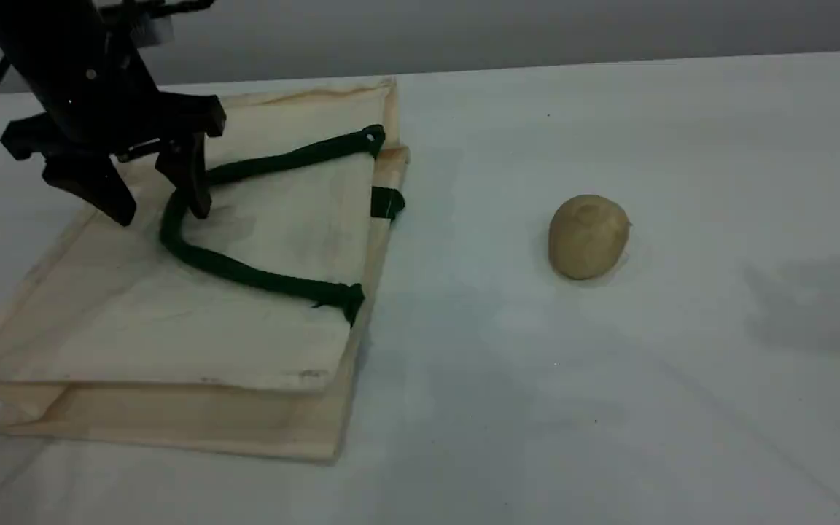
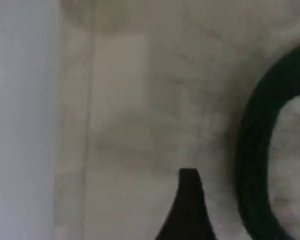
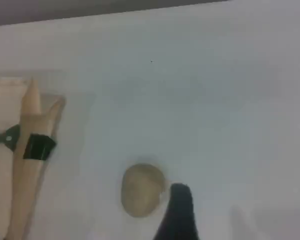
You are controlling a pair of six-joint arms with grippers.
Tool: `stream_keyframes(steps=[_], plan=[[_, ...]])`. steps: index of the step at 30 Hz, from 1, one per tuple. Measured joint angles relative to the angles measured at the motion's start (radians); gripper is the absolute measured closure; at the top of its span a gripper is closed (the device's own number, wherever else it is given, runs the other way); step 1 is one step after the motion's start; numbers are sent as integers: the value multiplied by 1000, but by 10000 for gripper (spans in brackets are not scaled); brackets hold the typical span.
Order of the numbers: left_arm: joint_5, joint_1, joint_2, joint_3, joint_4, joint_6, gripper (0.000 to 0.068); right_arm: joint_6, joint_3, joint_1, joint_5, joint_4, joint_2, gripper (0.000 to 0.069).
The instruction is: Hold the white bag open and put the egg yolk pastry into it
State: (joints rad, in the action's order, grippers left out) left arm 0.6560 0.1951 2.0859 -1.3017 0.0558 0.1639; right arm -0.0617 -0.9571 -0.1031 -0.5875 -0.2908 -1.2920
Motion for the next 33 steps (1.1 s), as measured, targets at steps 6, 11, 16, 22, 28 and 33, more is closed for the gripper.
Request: stream_keyframes(steps=[6, 11, 16, 22, 28, 33], plan=[[-29, 0, 2, 1, -1, 0, 157, 0, 0, 0, 1, 0, 0, 136], [-50, 0, 17, 1, 0, -1, 157, 0, 0, 0, 2, -1, 0, 136], [-67, 0, 20, 1, -3, -1, 157, -1, 0, 0, 2, -1, 0, 136], [-85, 0, 38, 1, -4, -1, 157, 0, 0, 0, 2, -1, 0, 136], [-89, 0, 57, 1, -3, -1, 157, 0, 0, 0, 2, -1, 0, 136], [-93, 0, 57, 1, -3, -1, 178, -2, 0, 0, 2, -1, 0, 136]])
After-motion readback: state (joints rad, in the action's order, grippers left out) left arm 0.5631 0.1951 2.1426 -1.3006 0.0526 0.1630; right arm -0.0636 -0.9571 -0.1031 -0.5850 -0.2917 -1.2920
